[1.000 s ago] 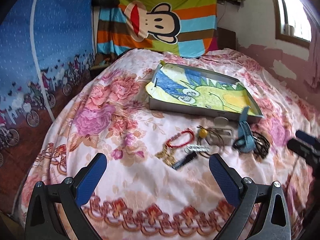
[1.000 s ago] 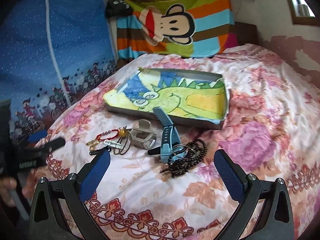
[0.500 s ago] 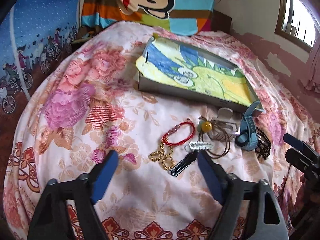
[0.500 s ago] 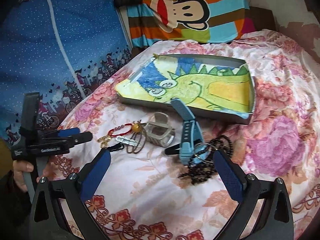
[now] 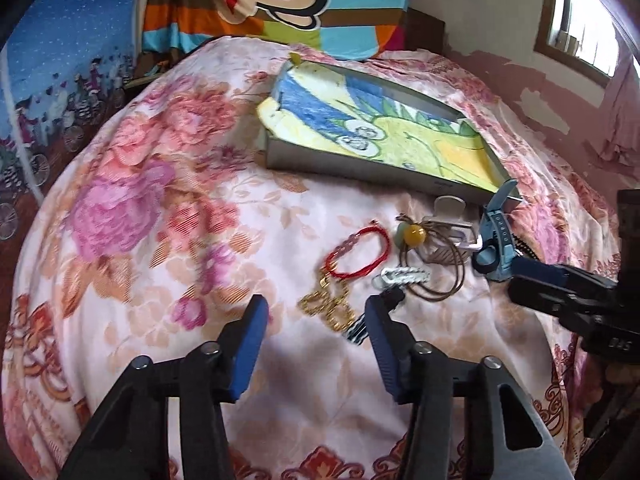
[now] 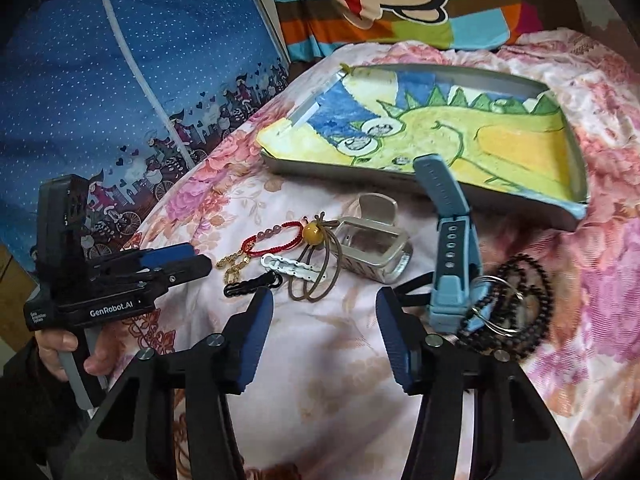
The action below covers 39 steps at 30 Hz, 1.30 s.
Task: Organize jewelry
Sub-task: 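Move the left tool toward the gold chain while the right tool approaches the earrings, then close the left tool on the gold chain while the right tool grasps the earrings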
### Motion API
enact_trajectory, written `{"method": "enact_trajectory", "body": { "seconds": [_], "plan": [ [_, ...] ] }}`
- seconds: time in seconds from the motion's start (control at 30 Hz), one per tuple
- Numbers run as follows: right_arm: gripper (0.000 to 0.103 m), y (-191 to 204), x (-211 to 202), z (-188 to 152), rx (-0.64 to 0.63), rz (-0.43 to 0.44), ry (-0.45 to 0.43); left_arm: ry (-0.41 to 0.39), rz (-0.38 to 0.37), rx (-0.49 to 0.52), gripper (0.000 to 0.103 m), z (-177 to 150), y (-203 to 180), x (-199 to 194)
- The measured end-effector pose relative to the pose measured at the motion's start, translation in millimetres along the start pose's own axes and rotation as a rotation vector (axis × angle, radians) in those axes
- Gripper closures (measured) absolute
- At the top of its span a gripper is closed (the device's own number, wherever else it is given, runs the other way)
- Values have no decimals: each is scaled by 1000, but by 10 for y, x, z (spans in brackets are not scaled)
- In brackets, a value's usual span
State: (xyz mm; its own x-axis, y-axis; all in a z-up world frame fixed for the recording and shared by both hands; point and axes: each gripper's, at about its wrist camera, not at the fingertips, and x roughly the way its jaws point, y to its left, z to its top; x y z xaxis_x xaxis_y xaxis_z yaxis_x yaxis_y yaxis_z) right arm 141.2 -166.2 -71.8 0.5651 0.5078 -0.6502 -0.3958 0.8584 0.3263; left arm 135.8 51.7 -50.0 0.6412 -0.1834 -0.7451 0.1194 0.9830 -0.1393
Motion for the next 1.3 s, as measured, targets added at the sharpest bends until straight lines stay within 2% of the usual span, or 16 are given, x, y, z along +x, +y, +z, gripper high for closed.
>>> {"method": "enact_trajectory", "body": {
  "seconds": [0.07, 0.23, 0.5, 0.57, 0.6, 0.67, 0.93, 1.13, 1.3],
  "plan": [
    [55, -7, 55, 19, 12, 9, 4, 13, -8, 15, 61, 34, -34, 71],
    [57, 8, 240, 85, 24, 0, 27, 65, 2, 32, 62, 59, -46, 217],
    [87, 18, 503, 88, 27, -10, 83, 126, 27, 63, 67, 52, -68, 375],
    [93, 36, 492, 83, 22, -17, 79, 137, 24, 70, 77, 46, -98, 382],
    [93, 45, 478, 82, 19, -18, 76, 142, 27, 74, 78, 43, -116, 384],
    [93, 52, 450, 74, 9, -18, 72, 145, 40, 83, 86, 25, -150, 372],
    [100, 143, 268, 77, -82, -32, 38, 79, 70, 43, 87, 13, -91, 163],
    [100, 216, 51, 128, -154, -39, -21, -17, 40, -13, 87, 74, 34, -98],
    [101, 253, -177, 211, -177, -26, -109, -128, -9, -32, 87, 142, 28, -293]
  ]
}}
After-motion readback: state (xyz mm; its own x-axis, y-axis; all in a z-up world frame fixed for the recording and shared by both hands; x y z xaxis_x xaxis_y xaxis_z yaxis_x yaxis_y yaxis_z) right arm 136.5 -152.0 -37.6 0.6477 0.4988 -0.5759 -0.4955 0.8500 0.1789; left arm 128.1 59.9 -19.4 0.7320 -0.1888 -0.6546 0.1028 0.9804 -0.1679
